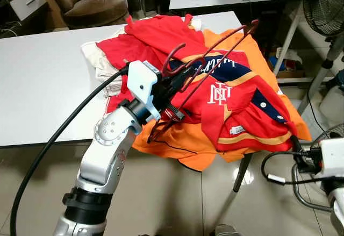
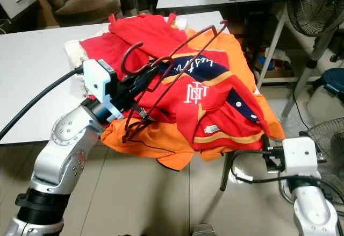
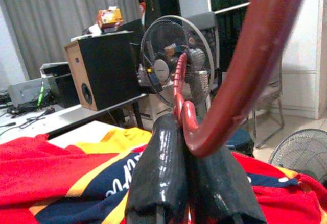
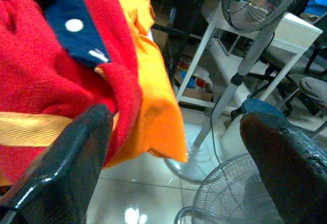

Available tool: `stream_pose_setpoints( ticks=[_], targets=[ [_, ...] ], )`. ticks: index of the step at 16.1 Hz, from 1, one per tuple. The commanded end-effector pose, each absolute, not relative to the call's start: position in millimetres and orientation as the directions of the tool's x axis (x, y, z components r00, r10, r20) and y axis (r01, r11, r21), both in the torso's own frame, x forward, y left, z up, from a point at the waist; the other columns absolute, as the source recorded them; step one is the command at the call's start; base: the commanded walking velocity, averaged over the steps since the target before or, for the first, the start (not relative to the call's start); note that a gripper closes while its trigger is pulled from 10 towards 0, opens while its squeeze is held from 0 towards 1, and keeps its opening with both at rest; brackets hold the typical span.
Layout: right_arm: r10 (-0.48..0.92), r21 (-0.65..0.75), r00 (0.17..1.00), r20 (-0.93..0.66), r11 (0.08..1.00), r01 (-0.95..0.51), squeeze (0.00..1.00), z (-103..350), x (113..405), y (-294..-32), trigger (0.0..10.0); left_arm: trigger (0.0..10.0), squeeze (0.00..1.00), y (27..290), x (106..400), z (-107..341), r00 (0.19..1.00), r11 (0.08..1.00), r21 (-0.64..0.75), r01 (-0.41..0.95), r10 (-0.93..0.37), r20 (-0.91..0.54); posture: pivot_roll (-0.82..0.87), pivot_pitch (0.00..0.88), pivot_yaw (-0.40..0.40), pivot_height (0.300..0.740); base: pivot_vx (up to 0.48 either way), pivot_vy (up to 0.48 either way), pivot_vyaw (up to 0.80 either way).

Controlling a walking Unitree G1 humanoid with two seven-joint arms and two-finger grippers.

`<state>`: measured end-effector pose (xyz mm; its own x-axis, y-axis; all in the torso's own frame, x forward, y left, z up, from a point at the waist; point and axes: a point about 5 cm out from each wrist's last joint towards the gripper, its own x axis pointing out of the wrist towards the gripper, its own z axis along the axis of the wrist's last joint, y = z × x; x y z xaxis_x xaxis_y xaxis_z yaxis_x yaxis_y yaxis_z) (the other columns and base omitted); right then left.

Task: Hang hanger

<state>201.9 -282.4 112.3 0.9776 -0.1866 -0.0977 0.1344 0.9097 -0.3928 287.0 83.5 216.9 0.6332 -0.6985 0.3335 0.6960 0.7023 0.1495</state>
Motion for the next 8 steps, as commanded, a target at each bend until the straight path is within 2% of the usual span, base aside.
stream_pose_setpoints(
  ticks=[1,8],
  targets=[
    [-0.184,-0.392,0.98,-0.079,0.909,0.139,0.0,115.2,203.3,-284.4,10.0,10.0,0.0,84.1,289.1,220.8,0.624,0.697,0.161,0.698,-0.703,0.341,-0.34,0.06,0.142,0.74,0.0,0.0,0.0],
    [-0.142,-0.376,0.983,-0.115,0.922,0.089,0.0,106.0,221.0,-287.5,10.0,10.0,0.0,86.0,290.4,222.8,0.633,0.709,0.162,0.687,-0.693,0.345,-0.31,0.06,0.137,0.74,0.0,0.0,0.0]
  ],
)
